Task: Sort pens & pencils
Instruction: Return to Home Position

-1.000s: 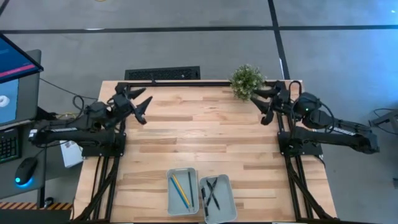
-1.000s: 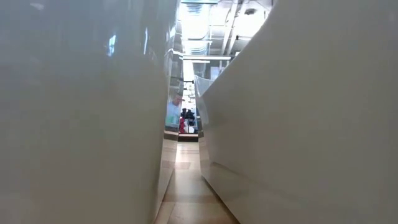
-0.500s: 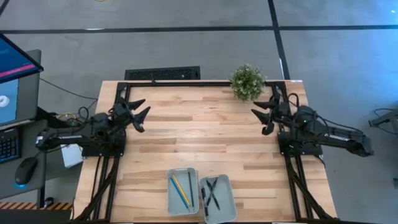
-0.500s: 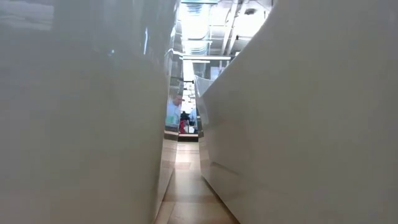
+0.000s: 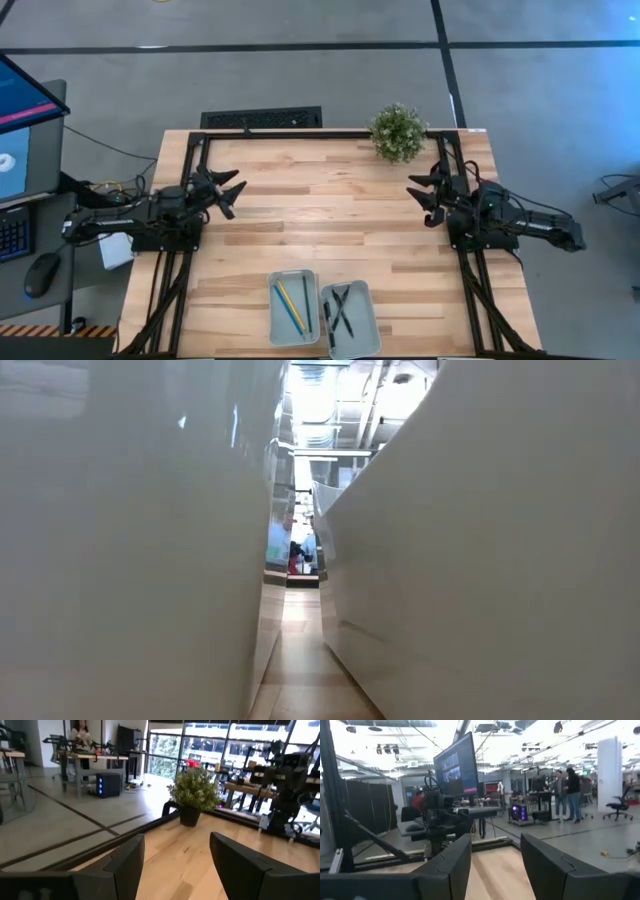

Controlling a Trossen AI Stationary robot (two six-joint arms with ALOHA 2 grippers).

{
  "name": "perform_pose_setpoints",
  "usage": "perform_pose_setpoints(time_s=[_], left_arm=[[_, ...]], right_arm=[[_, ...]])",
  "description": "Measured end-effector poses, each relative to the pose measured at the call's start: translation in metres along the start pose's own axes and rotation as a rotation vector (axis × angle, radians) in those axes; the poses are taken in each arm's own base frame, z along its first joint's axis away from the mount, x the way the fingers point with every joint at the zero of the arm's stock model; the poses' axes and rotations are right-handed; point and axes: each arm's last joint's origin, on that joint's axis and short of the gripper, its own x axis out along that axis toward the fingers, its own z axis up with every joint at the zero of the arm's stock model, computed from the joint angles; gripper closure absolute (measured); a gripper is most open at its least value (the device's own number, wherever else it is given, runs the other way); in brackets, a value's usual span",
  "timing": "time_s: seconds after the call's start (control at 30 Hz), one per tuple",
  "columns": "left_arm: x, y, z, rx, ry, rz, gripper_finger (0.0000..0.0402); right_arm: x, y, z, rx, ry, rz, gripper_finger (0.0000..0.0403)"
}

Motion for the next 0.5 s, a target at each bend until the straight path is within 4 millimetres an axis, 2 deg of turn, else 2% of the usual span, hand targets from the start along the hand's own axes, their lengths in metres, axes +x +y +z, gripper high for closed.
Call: perform_pose_setpoints(time_s=[0.33, 0.5], left_arm=[[-0.001, 0.0, -0.008, 0.034, 0.083, -0.019, 0.0186], [-0.001, 0.0, -0.012, 0.02, 0.123, -0.044, 0.0186]], right_arm=[[-0.001, 0.0, -0.008, 0.021, 0.076, 0.0, 0.0211], [-0.002, 0.0, -0.017, 0.018, 0.167, -0.003, 0.0209]])
